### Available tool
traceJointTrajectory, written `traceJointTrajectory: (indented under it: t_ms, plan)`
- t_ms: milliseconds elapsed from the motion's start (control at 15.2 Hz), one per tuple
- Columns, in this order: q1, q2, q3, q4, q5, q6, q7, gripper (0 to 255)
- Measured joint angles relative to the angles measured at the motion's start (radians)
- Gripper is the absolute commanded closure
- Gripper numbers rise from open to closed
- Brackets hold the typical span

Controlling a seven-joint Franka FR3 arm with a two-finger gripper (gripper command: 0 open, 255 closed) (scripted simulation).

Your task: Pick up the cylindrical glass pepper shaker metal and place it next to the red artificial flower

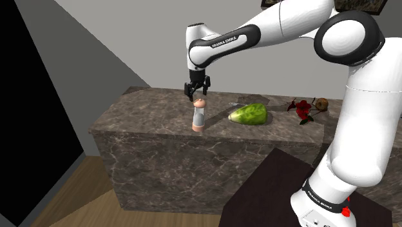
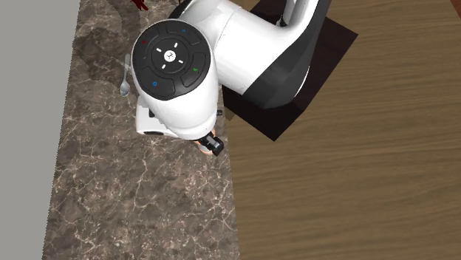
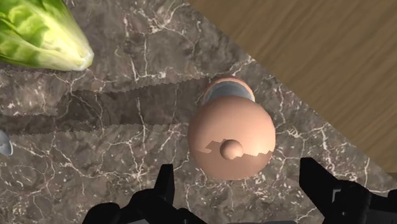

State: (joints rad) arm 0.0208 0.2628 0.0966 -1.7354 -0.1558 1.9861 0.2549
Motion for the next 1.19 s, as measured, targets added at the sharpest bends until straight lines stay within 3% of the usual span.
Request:
traceJointTrajectory:
  t_ms: [792,858,1188]
  plan:
    - [-0.003,0.033,-0.005,-0.037,-0.009,0.07,0.007,0]
    - [-0.003,0.033,-0.005,-0.037,-0.009,0.07,0.007,255]
    - [-0.003,0.032,-0.005,-0.037,-0.009,0.07,0.007,255]
